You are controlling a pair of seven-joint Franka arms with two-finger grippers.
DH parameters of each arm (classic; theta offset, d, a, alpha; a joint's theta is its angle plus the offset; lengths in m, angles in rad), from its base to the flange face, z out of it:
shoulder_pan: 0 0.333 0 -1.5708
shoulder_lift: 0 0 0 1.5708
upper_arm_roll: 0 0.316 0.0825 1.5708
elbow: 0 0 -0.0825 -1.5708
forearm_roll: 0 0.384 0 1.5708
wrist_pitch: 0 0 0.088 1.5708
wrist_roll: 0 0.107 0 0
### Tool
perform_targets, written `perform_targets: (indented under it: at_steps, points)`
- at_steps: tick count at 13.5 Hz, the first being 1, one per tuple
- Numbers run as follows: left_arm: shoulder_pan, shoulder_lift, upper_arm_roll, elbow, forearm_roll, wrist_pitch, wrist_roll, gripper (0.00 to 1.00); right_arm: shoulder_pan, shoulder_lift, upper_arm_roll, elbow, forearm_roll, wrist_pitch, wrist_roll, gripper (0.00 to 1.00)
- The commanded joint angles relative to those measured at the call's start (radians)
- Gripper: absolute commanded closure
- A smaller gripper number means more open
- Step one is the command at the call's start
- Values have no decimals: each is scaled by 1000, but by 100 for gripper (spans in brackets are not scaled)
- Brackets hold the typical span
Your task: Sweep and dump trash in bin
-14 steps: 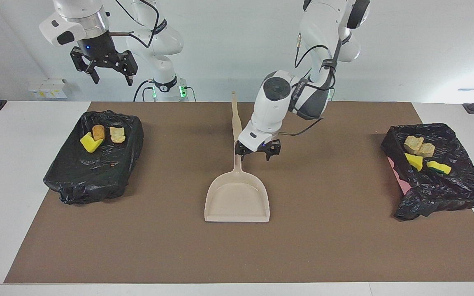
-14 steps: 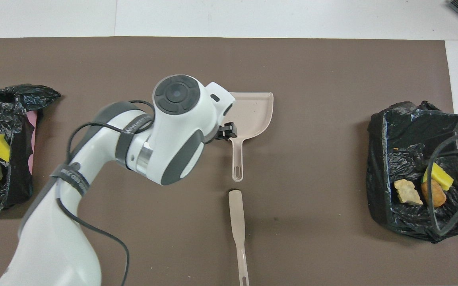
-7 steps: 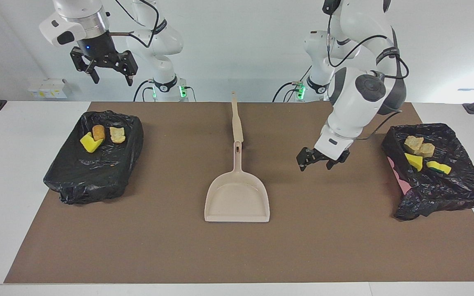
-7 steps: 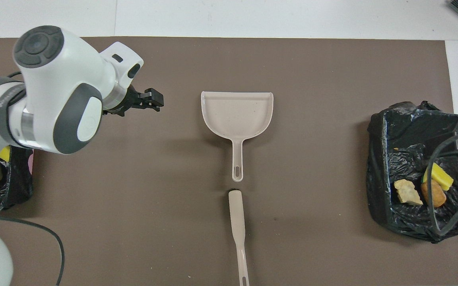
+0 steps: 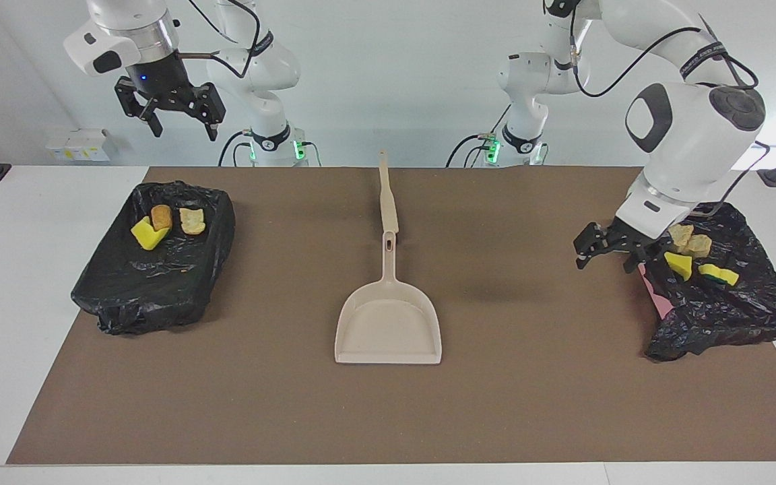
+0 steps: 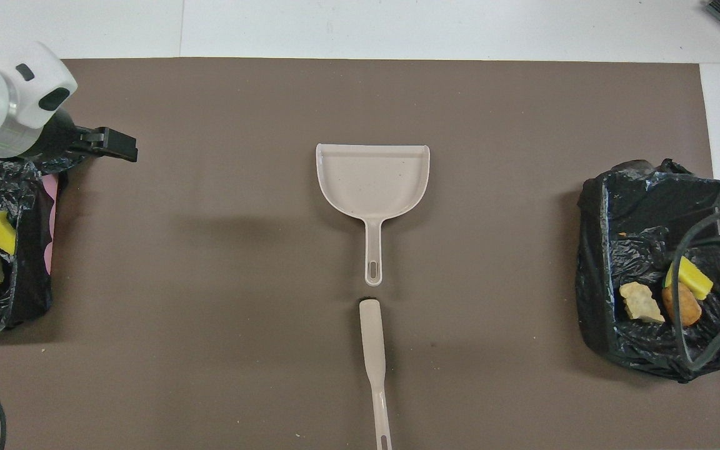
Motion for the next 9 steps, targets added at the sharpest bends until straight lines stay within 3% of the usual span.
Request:
perform_targets:
  at_steps: [1,9]
  points:
    - [46,-46,-10,-9,31,-24,54,0,-5,8,-5,22,19,-28,-34,0]
    - [70,-220,1,-12,100,-271,-35,0,-5,8,-5,22,19,-28,-34,0]
